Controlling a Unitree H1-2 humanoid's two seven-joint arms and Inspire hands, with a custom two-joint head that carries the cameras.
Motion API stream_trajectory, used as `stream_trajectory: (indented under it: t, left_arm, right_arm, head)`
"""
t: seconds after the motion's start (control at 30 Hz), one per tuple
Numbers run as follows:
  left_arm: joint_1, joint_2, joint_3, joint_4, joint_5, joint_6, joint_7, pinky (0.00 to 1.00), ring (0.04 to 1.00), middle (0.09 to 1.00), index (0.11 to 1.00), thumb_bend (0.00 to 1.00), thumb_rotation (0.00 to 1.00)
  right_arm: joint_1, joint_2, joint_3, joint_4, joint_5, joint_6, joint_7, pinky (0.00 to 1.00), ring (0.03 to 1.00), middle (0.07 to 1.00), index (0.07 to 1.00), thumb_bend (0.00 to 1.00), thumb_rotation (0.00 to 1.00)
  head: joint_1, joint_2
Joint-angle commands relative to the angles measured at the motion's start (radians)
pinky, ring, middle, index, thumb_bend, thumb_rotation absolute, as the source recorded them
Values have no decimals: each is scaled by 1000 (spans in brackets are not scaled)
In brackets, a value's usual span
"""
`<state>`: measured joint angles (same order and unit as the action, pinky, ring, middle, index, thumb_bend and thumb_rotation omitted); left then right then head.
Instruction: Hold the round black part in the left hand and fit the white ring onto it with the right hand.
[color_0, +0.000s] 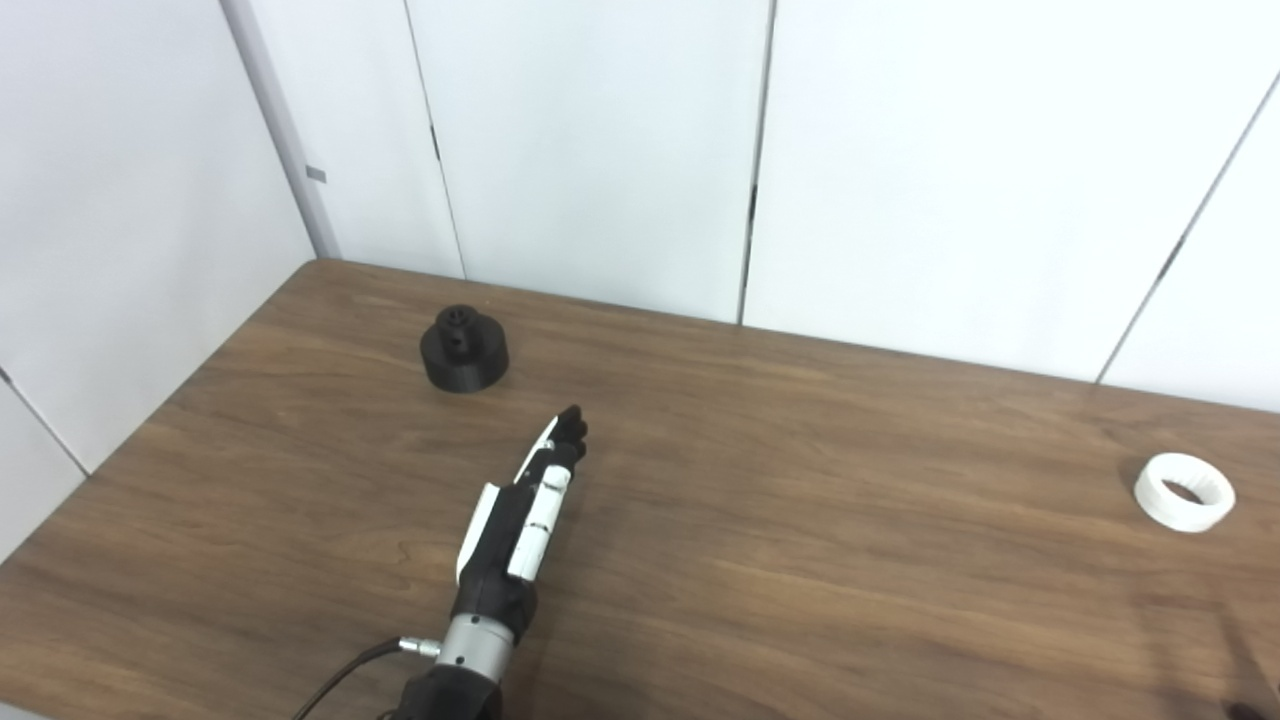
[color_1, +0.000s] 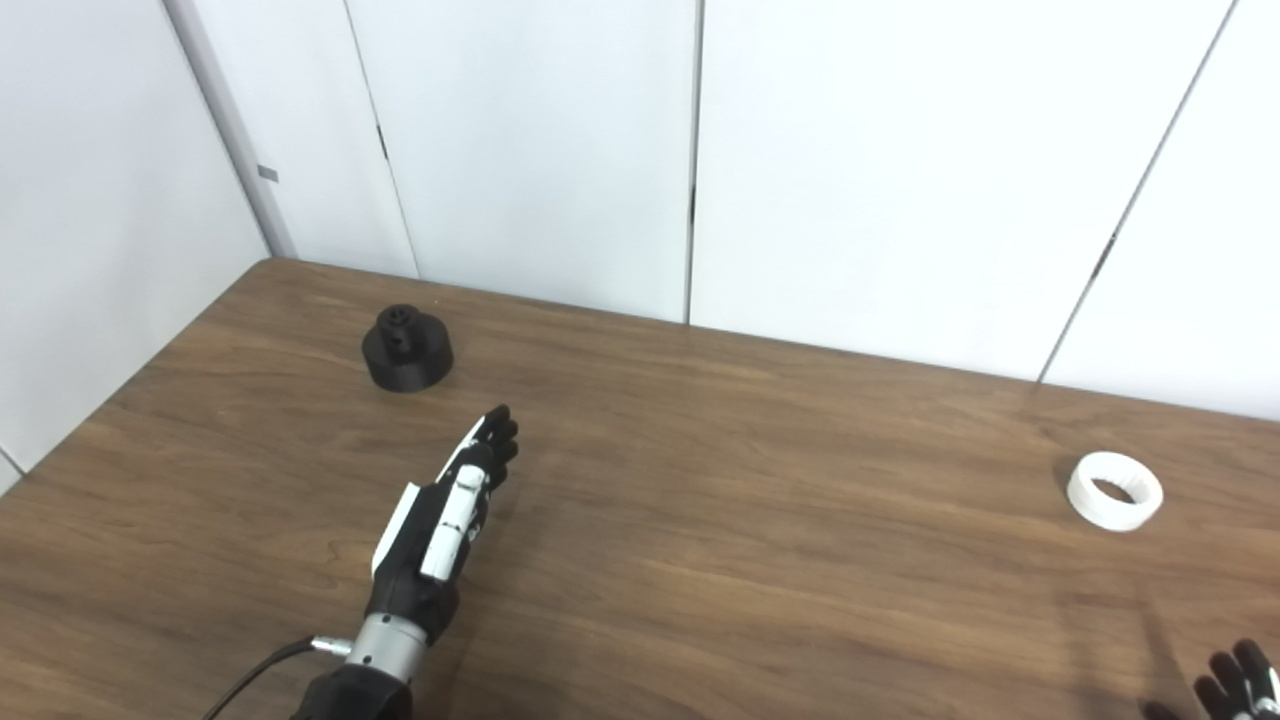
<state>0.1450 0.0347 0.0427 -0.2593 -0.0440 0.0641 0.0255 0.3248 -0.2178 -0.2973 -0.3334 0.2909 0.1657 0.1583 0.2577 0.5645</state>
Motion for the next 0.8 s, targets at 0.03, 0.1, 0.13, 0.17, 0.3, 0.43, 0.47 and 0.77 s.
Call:
stream_trajectory:
  t: [0.03,0.1,0.13,0.17,0.3,0.43,0.47,0.77]
  left_arm:
    - [-3,-9,-3,-20,20,-31,6,1000,967,968,971,501,910]
    - [-3,-10,-4,-20,22,-33,5,1000,968,969,972,504,907]
    - [-3,-10,-4,-21,23,-28,5,1000,969,970,972,505,904]
    - [-3,-10,-4,-20,25,-29,6,1000,969,969,973,517,899]
    - [-4,-11,-4,-20,30,-24,8,999,965,964,967,554,839]
    - [-2,3,-8,-31,44,-14,2,993,967,967,972,610,779]
    - [-1,11,-11,-34,64,-16,2,985,968,970,978,609,761]
    - [-73,90,45,-135,213,82,18,939,963,972,990,683,471]
  right_arm:
    - [-13,-15,0,3,4,-32,2,1000,1000,1000,1000,591,1000]
    - [-13,-14,0,3,3,-30,-1,1000,1000,1000,1000,591,1000]
    - [-13,-16,2,2,2,-31,1,1000,1000,1000,1000,590,1000]
    - [-13,-17,2,0,-2,-29,-1,1000,1000,1000,1000,587,1000]
    - [-11,-17,0,0,11,-32,3,1000,1000,1000,1000,587,1000]
    - [-4,-17,2,-5,5,-32,2,1000,1000,1000,1000,586,1000]
    - [-2,-15,0,-8,11,-30,1,1000,1000,1000,1000,586,1000]
    - [10,-13,7,-22,11,-39,2,1000,1000,1000,1000,588,1000]
  head:
    - [2,0]
    - [3,0]
    - [3,0]
    - [4,0]
    - [10,-3]
    - [19,-2]
    - [20,-1]
    - [34,4]
